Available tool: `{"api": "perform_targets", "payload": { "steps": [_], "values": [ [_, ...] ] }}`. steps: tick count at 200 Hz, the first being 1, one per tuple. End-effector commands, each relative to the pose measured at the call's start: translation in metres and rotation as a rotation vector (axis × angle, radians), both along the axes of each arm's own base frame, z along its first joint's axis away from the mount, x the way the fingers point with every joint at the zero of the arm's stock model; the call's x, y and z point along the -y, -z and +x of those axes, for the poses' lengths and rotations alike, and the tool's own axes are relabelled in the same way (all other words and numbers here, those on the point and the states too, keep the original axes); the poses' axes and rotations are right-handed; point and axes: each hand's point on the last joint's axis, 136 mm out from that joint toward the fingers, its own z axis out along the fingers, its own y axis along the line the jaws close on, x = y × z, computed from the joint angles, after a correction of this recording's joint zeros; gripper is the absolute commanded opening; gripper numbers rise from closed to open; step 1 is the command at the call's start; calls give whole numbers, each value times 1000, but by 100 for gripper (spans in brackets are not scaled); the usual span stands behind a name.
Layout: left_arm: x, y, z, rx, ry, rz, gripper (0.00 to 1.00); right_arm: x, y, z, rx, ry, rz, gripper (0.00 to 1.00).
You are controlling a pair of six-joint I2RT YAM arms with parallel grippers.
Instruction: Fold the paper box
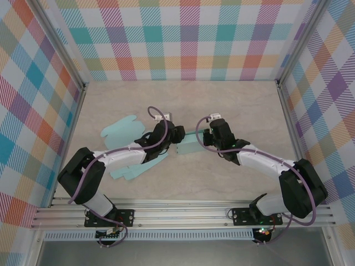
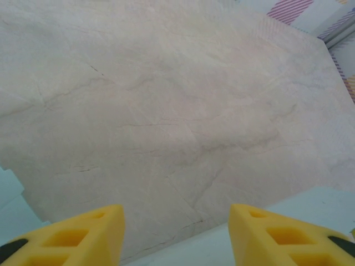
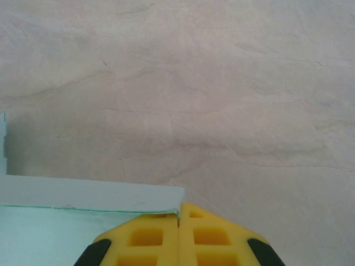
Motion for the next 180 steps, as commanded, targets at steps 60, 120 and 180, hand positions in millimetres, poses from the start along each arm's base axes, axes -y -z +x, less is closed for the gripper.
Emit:
{"api": "perform_targets", "payload": {
  "steps": [60,120,180],
  "values": [
    [-7,51,-34,10,-72,155,44,1,14,-22,-46,-13,11,21],
    [-5,67,-45,17,-107,206,36,10,-8,-41,-53,-9,68,43],
    [-4,76,-52,29,-125,246,26,23,-38,-49,-116,84,107,64]
  ]
}}
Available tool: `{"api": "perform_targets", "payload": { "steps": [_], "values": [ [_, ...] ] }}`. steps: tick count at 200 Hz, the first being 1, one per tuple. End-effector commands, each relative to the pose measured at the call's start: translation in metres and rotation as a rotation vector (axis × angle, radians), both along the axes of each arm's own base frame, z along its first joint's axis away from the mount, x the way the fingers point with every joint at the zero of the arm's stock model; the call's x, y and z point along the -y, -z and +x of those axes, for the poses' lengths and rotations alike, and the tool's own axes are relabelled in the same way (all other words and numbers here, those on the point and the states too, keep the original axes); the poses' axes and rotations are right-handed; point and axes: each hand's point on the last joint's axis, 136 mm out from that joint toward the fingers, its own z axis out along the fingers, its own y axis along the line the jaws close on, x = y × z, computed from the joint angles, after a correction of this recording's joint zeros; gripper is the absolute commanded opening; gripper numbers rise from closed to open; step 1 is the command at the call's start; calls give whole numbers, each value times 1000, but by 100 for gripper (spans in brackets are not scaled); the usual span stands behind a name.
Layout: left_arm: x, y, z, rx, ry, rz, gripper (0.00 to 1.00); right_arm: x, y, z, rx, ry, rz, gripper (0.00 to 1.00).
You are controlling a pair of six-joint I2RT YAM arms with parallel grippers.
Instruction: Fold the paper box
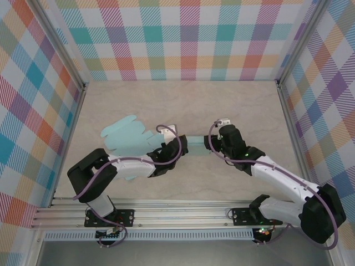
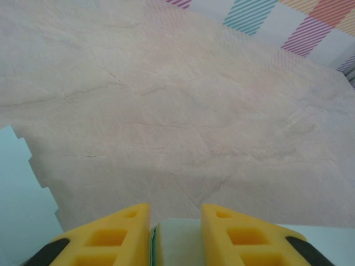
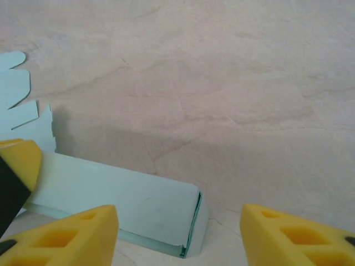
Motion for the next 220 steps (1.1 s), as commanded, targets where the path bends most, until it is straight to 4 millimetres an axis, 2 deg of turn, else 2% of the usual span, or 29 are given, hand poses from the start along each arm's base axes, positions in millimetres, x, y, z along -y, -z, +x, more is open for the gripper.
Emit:
{"api": "perform_targets", "payload": {
  "steps": [1,34,70,96,119,188,220],
  "values": [
    [-17,58,-24,-128,20,185,26,5,-4,-2,-85,62,1,65],
    [-20,61,-25,-131,7,192,24,-2,11,3,-194,117,31,71],
    [-19,62,-25,-134,8,190,22,-4,45,2,-312,163,52,71],
    [-16,62,-25,-138,13,189,21,-9,63,-4,-368,153,110,63],
    [-13,62,-24,-144,21,185,18,-12,75,-10,-396,140,148,52],
    [-8,71,-26,-193,49,139,0,-7,103,-21,-402,136,228,18],
    [-4,65,-24,-187,82,115,0,-6,110,-24,-382,122,239,17]
  ]
}}
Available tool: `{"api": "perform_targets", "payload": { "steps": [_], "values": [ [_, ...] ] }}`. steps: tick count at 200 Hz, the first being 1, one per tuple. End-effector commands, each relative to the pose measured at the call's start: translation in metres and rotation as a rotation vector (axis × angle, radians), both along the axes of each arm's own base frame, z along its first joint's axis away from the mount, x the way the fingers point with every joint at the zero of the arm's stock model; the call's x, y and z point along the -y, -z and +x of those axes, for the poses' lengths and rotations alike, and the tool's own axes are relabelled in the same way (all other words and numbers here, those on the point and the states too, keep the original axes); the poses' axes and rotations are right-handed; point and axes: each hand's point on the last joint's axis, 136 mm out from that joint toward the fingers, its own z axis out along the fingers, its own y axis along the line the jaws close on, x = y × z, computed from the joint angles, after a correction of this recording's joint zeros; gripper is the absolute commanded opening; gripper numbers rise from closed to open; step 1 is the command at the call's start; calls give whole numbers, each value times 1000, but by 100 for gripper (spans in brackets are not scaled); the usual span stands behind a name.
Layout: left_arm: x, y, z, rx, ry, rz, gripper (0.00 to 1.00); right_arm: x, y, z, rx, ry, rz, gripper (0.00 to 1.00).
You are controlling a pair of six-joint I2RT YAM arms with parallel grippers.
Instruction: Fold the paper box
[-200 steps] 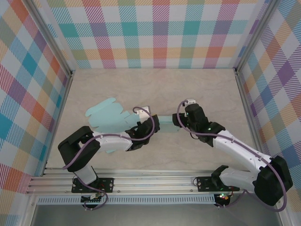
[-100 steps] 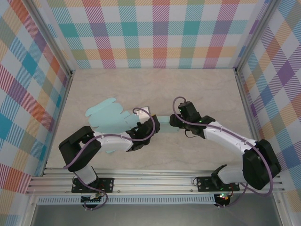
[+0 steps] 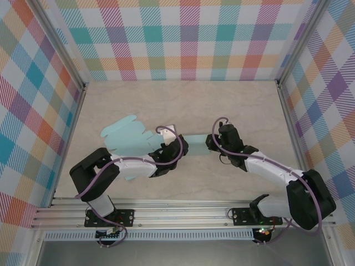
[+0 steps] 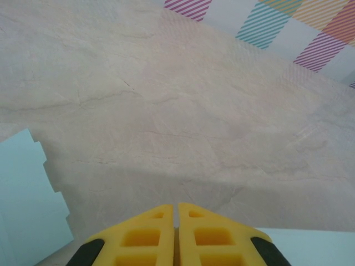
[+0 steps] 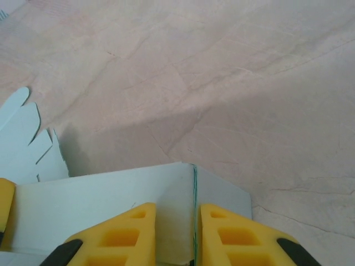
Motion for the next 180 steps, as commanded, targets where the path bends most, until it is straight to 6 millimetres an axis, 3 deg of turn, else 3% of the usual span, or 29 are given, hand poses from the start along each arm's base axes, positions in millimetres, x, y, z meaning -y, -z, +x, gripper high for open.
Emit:
{"api": "perform_targets", "payload": {
  "steps": [1,18,39,69,85,120,154,180],
  "values": [
    [3,63,-29,-200,142,116,0,2,55,-37,-170,-73,-51,17],
    [8,51,-27,-179,175,121,1,7,58,-39,-153,-70,-62,17],
    [11,30,-23,-143,197,139,10,11,59,-41,-137,-70,-75,17],
    [11,-6,-16,-90,214,158,30,13,55,-40,-117,-69,-89,19],
    [10,-25,-12,-61,222,163,46,12,53,-39,-114,-72,-93,20],
    [6,-59,-2,-15,289,224,72,10,49,-36,-106,-75,-93,20],
    [33,-65,-13,5,633,358,85,9,49,-34,-105,-77,-97,20],
    [49,-49,-34,10,898,504,88,7,50,-33,-112,-82,-94,20]
  ]
}}
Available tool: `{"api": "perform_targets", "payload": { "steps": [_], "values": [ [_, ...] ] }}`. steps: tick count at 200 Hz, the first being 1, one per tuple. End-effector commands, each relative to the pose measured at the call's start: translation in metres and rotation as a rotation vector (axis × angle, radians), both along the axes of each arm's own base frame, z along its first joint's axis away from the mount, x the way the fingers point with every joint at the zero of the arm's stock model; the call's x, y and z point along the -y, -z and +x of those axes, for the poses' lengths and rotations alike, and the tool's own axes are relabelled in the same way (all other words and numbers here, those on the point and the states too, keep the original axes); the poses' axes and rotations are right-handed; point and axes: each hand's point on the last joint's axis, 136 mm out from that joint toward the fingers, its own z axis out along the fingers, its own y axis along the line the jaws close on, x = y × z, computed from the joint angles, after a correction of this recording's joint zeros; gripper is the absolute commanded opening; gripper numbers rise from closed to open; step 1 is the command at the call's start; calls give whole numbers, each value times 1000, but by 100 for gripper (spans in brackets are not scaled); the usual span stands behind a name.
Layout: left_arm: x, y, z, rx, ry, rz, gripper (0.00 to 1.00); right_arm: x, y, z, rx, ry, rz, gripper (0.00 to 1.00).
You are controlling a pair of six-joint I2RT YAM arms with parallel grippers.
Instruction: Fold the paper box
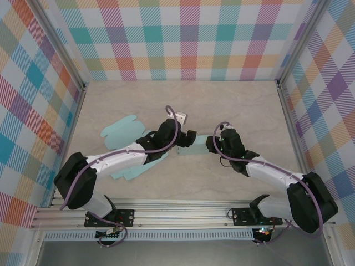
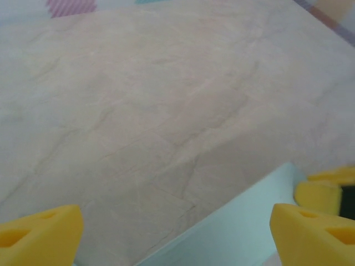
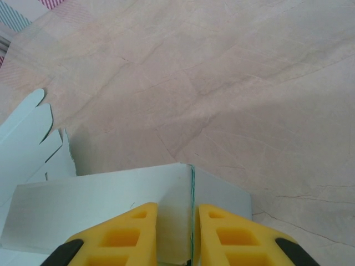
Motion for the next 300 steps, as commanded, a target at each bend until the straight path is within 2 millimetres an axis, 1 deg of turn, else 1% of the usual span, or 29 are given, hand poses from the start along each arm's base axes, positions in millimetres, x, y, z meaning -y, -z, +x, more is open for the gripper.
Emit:
{"api": "perform_targets", "payload": {
  "steps": [1,37,54,71,74,79,104,111,114,123,132,138,147,157,162,176,192,193,197,216,225,234,246,254,258,276,300],
  "values": [
    [20,16,-32,-2,351,182,88,8,50,-30,-180,-56,-116,20],
    [15,44,-31,-14,476,380,88,6,47,-30,-179,-64,-113,21],
    [16,52,-27,-19,511,418,88,6,45,-30,-176,-64,-114,21],
    [17,58,-20,-30,525,453,87,7,44,-31,-175,-64,-116,21],
    [13,63,-22,-55,531,474,87,8,44,-31,-175,-64,-117,21],
    [14,66,-22,-61,540,486,85,7,43,-31,-174,-64,-117,21],
    [14,80,-15,-92,556,531,82,8,42,-32,-173,-65,-118,21],
    [15,82,-14,-92,558,541,79,8,41,-32,-174,-65,-119,21],
    [15,82,-13,-90,559,543,76,8,41,-32,-174,-65,-119,21],
    [15,85,-10,-100,557,556,71,8,40,-32,-171,-65,-118,21],
    [15,87,-9,-107,556,569,63,9,39,-33,-170,-64,-116,21],
    [15,88,-8,-113,558,579,55,9,37,-32,-167,-63,-114,21],
    [14,89,-5,-116,554,593,48,9,34,-33,-163,-63,-112,23],
    [14,89,-1,-104,544,608,45,9,28,-33,-156,-64,-108,24],
    [14,88,2,-94,535,615,44,9,25,-33,-151,-64,-107,26],
    [15,84,11,-47,506,635,35,12,12,-32,-133,-55,-112,35],
    [17,78,21,18,475,643,25,21,-5,-32,-106,-24,-135,44],
    [19,75,24,36,469,636,25,22,-6,-32,-103,-21,-137,44],
    [22,70,30,71,452,625,24,25,-11,-33,-97,-12,-145,47],
    [28,59,46,172,412,634,24,48,-35,-39,-48,58,-189,62],
    [33,54,53,213,402,640,24,61,-47,-44,-21,95,-207,69],
    [39,54,59,241,401,648,24,72,-59,-49,7,125,-219,76],
    [50,53,67,277,404,653,24,84,-74,-56,41,154,-223,89],
    [58,55,73,292,406,655,24,90,-84,-61,65,169,-221,99],
    [63,50,76,307,406,647,24,94,-88,-63,76,178,-220,100],
    [83,57,89,323,419,648,25,107,-109,-72,125,215,-214,100],
    [112,68,99,363,451,684,25,127,-131,-83,185,279,-204,100]
  ]
}}
